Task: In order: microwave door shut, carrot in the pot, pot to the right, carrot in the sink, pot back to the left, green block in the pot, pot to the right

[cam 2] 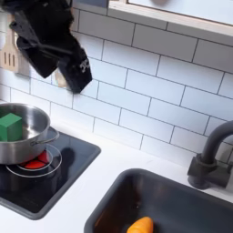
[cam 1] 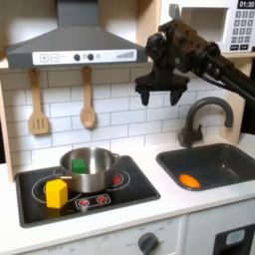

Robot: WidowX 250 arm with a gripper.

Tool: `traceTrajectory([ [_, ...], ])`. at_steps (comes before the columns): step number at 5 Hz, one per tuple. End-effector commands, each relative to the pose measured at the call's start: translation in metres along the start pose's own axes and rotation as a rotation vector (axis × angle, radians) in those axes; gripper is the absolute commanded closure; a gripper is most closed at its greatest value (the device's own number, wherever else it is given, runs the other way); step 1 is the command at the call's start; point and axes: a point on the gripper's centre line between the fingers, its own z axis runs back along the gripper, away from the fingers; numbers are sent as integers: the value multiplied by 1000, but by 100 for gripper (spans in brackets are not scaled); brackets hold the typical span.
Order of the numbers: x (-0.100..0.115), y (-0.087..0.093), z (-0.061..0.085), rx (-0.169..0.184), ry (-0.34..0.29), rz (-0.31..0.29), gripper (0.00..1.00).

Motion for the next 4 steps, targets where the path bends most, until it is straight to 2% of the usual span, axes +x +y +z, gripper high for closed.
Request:
traceTrajectory([
  [1, 17, -7, 10, -43, -104, 18, 0],
  [4, 40, -14, 25, -71, -224, 22, 0],
])
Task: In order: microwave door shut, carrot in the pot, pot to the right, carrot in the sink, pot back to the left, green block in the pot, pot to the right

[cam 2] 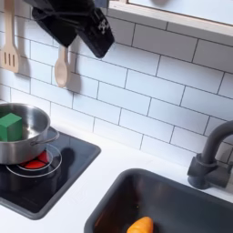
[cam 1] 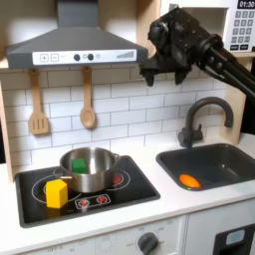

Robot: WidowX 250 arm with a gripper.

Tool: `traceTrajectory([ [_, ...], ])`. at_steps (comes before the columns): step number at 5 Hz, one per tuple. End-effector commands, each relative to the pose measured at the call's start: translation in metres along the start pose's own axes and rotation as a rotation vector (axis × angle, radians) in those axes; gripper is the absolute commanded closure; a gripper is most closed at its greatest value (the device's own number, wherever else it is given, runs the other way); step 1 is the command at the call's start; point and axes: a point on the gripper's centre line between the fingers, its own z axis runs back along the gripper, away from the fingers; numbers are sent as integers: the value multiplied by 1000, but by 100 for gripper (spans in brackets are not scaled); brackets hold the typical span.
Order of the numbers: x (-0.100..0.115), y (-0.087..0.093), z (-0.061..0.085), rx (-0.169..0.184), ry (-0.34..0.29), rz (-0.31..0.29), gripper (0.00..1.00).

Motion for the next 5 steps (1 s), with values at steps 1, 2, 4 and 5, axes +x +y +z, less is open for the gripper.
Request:
traceTrajectory([
  [1, 12, -6, 5, -18, -62, -1, 0],
  [2, 19, -8, 7, -38, -98, 15, 0],
  [4, 30, -10, 10, -34, -152, 25, 0],
  [5, 37, -12, 15, -34, -185, 21, 0],
])
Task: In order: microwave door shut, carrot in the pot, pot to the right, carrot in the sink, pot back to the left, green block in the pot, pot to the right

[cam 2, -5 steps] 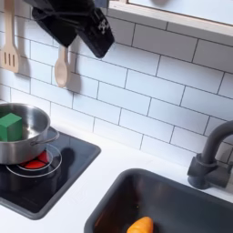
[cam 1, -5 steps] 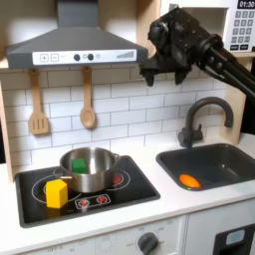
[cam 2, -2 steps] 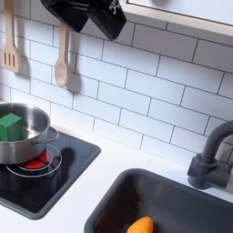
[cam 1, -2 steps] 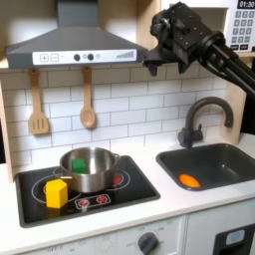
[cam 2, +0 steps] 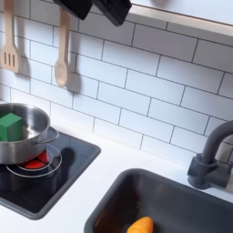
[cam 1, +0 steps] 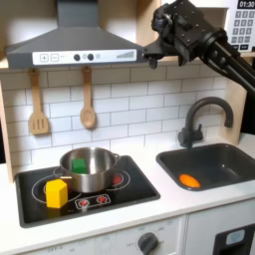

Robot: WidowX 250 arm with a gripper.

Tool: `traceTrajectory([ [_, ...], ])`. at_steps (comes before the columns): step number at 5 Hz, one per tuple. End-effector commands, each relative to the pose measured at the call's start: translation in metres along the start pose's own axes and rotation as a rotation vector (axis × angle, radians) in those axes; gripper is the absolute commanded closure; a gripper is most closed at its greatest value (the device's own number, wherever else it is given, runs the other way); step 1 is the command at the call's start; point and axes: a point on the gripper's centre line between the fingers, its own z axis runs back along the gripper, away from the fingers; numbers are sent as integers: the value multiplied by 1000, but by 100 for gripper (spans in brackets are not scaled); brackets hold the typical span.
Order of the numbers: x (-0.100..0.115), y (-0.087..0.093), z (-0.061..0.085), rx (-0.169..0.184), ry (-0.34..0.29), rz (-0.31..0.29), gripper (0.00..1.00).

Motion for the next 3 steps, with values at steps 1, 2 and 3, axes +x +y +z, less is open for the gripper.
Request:
traceTrajectory([
  [1, 9, -6, -2, -20, -33, -18, 0],
  [2, 16, -17, -6, -54, -45, -40, 0],
  [3, 17, -19, -8, -59, -46, -47, 0],
])
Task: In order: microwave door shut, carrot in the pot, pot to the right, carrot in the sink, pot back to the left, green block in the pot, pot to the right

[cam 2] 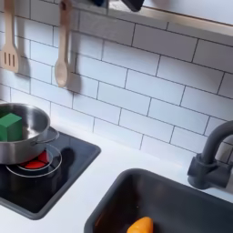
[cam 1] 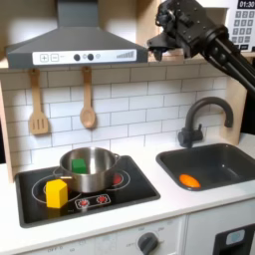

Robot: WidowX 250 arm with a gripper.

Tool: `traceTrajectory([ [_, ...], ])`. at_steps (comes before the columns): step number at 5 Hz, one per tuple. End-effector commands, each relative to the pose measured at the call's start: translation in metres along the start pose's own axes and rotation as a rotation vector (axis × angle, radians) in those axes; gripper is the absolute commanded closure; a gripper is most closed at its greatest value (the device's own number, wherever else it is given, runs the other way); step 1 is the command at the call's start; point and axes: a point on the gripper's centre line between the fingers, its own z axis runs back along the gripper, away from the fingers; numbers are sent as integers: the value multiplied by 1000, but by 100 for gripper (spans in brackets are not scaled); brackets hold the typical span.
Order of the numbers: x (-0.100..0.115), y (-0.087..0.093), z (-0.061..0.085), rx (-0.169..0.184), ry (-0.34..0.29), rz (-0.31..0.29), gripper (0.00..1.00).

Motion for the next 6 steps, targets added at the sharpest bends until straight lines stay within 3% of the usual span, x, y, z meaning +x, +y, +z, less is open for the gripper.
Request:
traceTrajectory([
  [1, 4, -3, -3, -10, -10, -9, 0],
  [4, 18, -4, 2, 5, -75, -5, 0],
  [6, 20, -7, 0, -12, -90, -16, 0],
])
